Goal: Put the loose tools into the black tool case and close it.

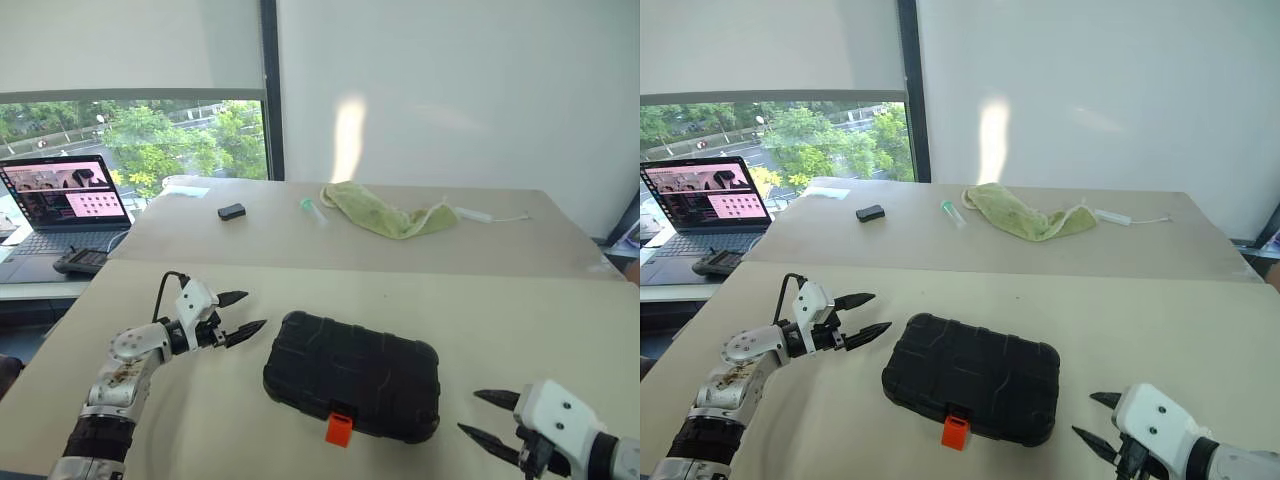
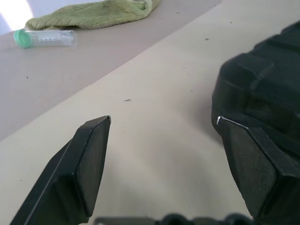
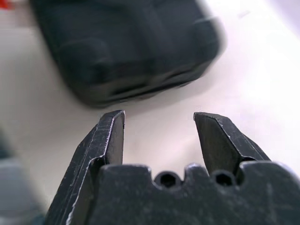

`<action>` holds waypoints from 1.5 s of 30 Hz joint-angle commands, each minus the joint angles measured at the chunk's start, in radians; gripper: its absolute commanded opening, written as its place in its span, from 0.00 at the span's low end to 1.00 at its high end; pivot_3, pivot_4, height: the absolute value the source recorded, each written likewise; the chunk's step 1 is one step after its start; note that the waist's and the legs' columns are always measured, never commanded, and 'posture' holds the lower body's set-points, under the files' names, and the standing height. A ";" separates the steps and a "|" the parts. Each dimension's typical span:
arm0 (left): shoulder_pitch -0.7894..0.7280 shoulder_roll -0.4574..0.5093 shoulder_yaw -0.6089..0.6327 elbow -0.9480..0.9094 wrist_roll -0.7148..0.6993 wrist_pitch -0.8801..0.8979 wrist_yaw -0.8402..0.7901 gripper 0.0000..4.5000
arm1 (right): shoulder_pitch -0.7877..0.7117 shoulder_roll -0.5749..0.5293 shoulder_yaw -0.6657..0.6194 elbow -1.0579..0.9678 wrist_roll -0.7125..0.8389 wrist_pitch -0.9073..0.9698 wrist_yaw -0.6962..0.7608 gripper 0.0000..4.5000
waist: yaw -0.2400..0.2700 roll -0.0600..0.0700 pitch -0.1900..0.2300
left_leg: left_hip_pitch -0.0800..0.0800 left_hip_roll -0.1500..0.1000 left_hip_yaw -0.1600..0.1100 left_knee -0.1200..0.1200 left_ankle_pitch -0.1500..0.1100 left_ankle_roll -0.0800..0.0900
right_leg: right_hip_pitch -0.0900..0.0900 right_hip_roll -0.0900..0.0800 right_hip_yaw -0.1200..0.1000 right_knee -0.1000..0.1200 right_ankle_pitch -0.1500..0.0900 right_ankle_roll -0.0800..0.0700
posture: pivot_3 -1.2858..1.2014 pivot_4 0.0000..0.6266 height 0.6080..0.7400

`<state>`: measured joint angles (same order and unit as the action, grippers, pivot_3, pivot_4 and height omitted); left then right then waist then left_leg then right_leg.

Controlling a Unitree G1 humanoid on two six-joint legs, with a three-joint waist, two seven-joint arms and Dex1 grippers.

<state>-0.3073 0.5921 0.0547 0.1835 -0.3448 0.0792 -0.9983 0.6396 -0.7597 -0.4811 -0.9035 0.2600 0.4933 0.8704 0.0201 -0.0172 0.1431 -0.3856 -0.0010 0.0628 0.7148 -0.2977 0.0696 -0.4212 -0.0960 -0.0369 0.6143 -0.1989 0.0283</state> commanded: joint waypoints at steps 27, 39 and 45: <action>-0.139 -0.063 0.045 -0.228 -0.094 0.352 0.189 0.01 | -1.028 0.240 0.441 0.575 0.151 0.520 -0.377 0.00 | -0.010 -0.004 0.003 | -0.003 0.001 -0.001 -0.002 0.005 -0.005 | -0.005 0.003 -0.001 0.001 0.004 -0.006 | 0.52 0.24 1.00; -0.293 0.048 -0.114 -0.147 -0.124 0.427 -0.157 0.23 | -0.857 0.131 0.362 0.300 0.317 0.480 -0.204 0.40 | -0.007 -0.003 0.003 | -0.008 0.000 -0.001 -0.003 0.005 -0.004 | -0.005 0.003 -0.003 -0.001 0.002 -0.003 | 0.52 0.24 1.00; -0.333 0.076 -0.206 -0.054 -0.072 0.332 -0.353 0.75 | -0.796 0.199 0.433 0.185 0.328 0.535 -0.346 0.64 | -0.015 -0.004 0.003 | -0.005 0.000 -0.001 -0.002 0.003 0.000 | -0.004 0.003 -0.001 -0.003 0.002 -0.002 | 0.52 0.24 1.00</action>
<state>-0.6158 0.6501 -0.1425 0.1189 -0.4316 0.4547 -1.2965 -0.1458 -0.5717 -0.0713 -0.6996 0.6186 1.0330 0.5846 0.0047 -0.0208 0.1461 -0.3905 -0.0012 0.0621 0.7124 -0.2950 0.0692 -0.4251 -0.0930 -0.0380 0.6119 -0.1968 0.0256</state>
